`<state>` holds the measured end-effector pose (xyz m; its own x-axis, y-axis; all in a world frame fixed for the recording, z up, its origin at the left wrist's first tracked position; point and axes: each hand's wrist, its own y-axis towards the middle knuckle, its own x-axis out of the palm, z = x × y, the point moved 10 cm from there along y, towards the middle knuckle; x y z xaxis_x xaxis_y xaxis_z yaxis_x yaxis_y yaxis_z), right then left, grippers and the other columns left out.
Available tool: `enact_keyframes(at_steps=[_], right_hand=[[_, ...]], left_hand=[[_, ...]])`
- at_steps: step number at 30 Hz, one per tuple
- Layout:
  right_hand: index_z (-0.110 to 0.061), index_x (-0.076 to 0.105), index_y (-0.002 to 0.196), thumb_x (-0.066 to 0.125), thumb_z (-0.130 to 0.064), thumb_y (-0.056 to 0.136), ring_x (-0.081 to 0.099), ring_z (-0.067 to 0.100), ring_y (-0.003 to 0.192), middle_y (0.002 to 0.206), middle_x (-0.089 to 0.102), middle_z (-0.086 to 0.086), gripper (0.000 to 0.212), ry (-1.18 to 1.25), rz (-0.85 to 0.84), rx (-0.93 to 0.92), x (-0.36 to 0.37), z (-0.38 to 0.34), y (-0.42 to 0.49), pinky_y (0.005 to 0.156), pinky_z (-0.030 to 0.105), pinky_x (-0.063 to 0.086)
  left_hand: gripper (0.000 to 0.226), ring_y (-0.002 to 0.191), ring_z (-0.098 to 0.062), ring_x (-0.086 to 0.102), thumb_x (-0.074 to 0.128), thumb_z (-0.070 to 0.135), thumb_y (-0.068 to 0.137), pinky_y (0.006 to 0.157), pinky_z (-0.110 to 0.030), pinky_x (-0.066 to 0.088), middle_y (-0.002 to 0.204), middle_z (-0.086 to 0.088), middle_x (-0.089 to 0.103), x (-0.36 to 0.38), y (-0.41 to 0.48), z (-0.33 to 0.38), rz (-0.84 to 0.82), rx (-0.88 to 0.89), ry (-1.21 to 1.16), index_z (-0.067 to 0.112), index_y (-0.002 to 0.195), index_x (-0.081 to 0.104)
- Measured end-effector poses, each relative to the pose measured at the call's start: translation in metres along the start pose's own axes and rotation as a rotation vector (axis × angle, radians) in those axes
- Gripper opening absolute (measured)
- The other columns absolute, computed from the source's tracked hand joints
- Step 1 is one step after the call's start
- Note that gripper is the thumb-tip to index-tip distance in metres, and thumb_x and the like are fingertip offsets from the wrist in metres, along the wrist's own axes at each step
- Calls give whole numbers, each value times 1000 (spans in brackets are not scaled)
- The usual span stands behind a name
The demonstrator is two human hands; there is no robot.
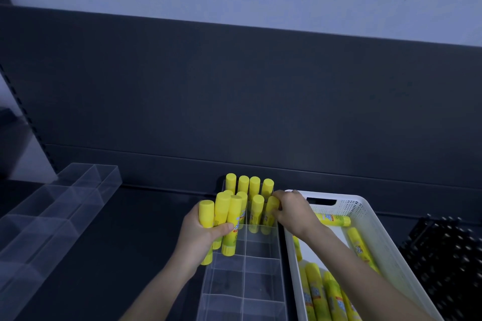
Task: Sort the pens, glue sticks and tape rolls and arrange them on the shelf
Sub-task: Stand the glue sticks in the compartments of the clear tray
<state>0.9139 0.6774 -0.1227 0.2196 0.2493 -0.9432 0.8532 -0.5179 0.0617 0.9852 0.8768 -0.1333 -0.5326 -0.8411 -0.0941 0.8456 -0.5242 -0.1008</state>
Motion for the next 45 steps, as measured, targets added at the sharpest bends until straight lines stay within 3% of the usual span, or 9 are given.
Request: enact_keyframes(at_steps=[9, 17, 20, 23, 25, 29, 34, 39, 45], right_hand=[[-6, 58, 102, 50, -11, 84, 50, 28, 99, 83, 50, 5, 21, 1, 21, -13, -4, -2, -2, 67, 24, 31], [-11, 60, 107, 58, -16, 82, 51, 23, 94, 104, 64, 7, 25, 50, 91, -29, -26, -13, -16, 70, 27, 38], [-12, 62, 110, 65, -20, 82, 53, 17, 89, 103, 62, 0, 29, 290, 122, -73, -45, -42, -33, 75, 24, 41], [-18, 64, 83, 70, -19, 80, 48, 4, 66, 72, 56, -11, 7, 571, -26, -155, -38, -81, -45, 58, 11, 36], [-13, 61, 71, 69, -17, 81, 44, 0, 56, 61, 50, -12, 13, 647, -94, -194, -27, -96, -47, 56, 11, 36], [1, 64, 84, 67, -12, 82, 48, -3, 56, 67, 56, -5, 13, 710, -93, -167, -20, -101, -39, 57, 10, 40], [-21, 57, 76, 67, -15, 81, 67, 14, 73, 74, 69, 3, 12, 554, 100, -76, -23, -83, -29, 65, 22, 48], [-11, 64, 97, 64, -19, 83, 56, 14, 75, 81, 63, 0, 15, 363, 27, -89, 13, -87, -30, 65, 18, 37], [-9, 63, 103, 63, -21, 85, 60, 16, 80, 92, 69, 6, 22, 314, 6, -121, 26, -92, -31, 73, 23, 47]], left_hand=[[29, 73, -19, 62, 75, -4, 69, 58, -30, 49, 79, -6, 64, -1, -1, 0, 2, 12, -20, 12, 82, 55], [29, 73, -20, 63, 76, -3, 69, 57, -30, 49, 80, -6, 65, -6, 0, 0, -2, 13, -33, 12, 84, 56], [29, 74, -24, 66, 77, -2, 68, 57, -33, 50, 80, -8, 67, -7, 0, -2, -20, 3, -56, 10, 86, 58], [29, 73, -25, 67, 77, -1, 68, 56, -32, 51, 80, -9, 69, -6, 0, 0, -51, 12, -69, 7, 90, 60], [30, 72, -24, 67, 78, 0, 67, 54, -29, 49, 80, -10, 69, -6, 0, 2, -78, 27, -63, 6, 91, 60], [23, 70, -21, 67, 75, 0, 71, 51, -25, 48, 79, -11, 71, -16, -2, 4, -106, 41, -74, 9, 84, 59], [13, 70, -14, 62, 70, 2, 77, 57, -25, 46, 73, 2, 66, -52, -3, -3, 10, 26, -95, 12, 79, 62], [18, 56, -16, 51, 69, 2, 79, 38, -16, 37, 60, 0, 53, -59, -3, -12, -21, 23, -59, 10, 71, 56], [22, 54, -13, 54, 74, 15, 67, 47, -25, 44, 61, 2, 55, -52, -5, -18, -70, 9, -53, 10, 78, 56]])
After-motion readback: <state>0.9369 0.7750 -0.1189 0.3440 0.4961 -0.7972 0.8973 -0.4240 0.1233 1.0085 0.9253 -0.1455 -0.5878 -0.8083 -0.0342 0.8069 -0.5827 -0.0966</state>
